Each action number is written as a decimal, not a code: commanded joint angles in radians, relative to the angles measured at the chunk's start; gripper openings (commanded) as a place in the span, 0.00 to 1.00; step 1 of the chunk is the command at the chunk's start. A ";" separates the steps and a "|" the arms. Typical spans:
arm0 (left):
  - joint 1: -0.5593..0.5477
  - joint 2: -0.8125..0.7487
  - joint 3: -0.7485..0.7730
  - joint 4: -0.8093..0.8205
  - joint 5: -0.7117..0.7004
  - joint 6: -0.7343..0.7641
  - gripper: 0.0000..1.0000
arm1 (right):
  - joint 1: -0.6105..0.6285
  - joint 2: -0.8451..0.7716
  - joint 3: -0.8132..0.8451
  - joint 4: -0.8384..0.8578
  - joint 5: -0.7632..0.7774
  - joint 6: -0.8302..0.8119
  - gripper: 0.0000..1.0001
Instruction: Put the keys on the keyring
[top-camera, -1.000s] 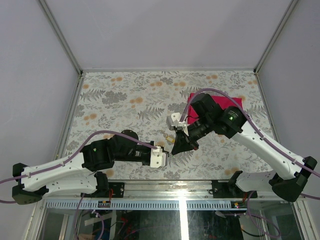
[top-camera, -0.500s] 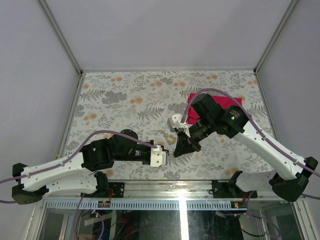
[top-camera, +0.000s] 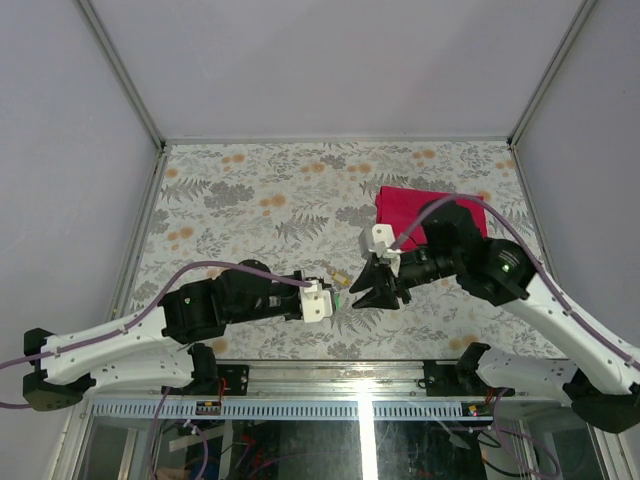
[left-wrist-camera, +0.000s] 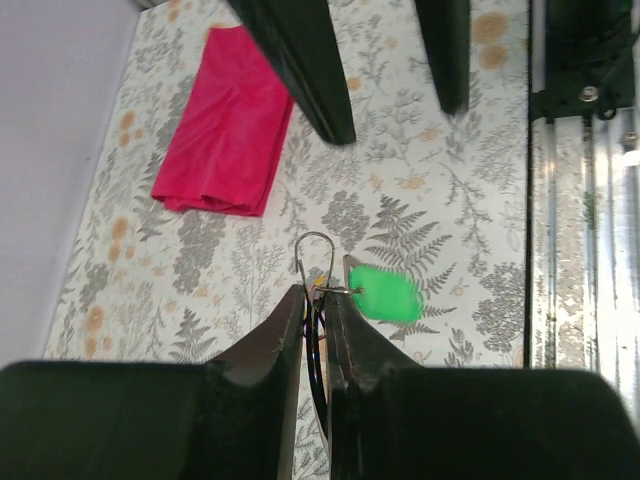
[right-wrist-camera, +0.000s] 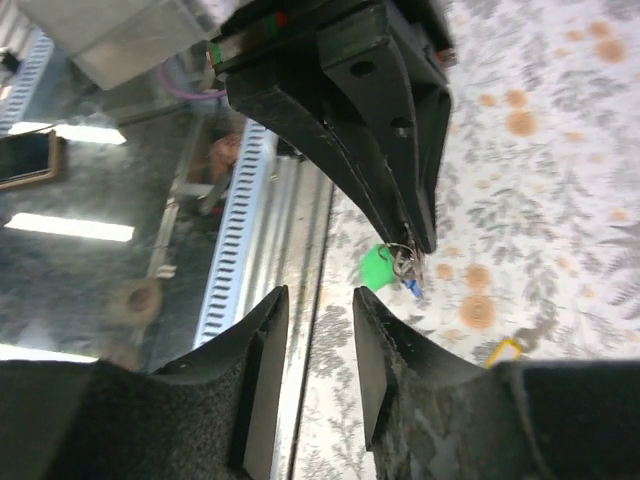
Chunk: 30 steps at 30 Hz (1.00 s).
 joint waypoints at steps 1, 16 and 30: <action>0.005 -0.042 -0.035 0.143 -0.118 -0.031 0.00 | 0.007 -0.113 -0.076 0.235 0.202 0.176 0.41; 0.003 -0.174 -0.077 0.325 -0.004 -0.123 0.00 | 0.008 -0.397 -0.666 1.028 0.441 0.456 0.53; 0.004 -0.215 -0.112 0.543 0.059 -0.195 0.00 | 0.008 -0.244 -0.661 1.403 0.219 0.518 0.55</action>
